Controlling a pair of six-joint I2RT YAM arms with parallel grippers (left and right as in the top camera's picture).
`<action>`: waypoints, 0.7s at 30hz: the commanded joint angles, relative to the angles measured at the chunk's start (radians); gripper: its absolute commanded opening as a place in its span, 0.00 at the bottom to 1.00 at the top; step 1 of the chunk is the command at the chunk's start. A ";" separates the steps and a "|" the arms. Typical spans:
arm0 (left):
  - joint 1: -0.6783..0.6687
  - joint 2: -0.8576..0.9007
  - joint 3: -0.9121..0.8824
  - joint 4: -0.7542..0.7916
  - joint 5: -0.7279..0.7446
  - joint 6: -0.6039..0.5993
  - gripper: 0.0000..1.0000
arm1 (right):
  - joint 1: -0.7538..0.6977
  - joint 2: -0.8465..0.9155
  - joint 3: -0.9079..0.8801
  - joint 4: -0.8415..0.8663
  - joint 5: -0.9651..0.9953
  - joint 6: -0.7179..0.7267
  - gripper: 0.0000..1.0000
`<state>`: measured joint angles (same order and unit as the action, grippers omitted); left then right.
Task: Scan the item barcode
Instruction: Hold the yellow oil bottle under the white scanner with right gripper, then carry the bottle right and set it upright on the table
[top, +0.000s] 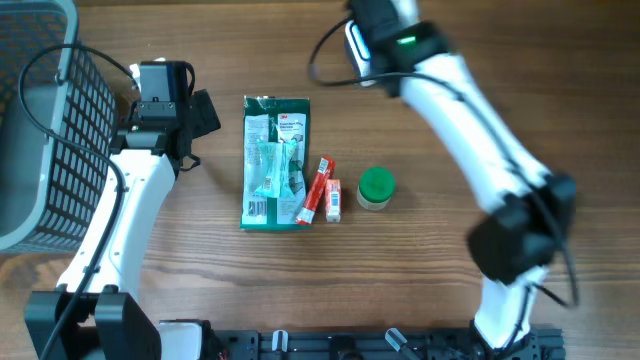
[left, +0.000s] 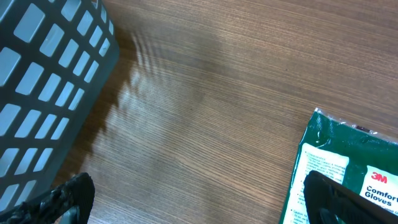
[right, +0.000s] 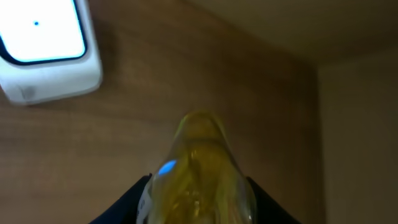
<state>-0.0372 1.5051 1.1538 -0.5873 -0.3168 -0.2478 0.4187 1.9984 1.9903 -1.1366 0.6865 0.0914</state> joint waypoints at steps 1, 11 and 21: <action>0.005 -0.001 0.011 0.000 -0.010 0.009 1.00 | -0.161 -0.084 0.013 -0.111 -0.343 0.140 0.26; 0.005 -0.001 0.011 0.000 -0.010 0.009 1.00 | -0.515 -0.076 -0.116 -0.182 -0.637 0.065 0.27; 0.005 -0.001 0.011 0.000 -0.010 0.009 1.00 | -0.609 -0.076 -0.297 -0.042 -0.636 0.056 0.29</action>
<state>-0.0372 1.5051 1.1538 -0.5873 -0.3172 -0.2478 -0.1944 1.9171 1.7012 -1.2022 0.0780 0.1593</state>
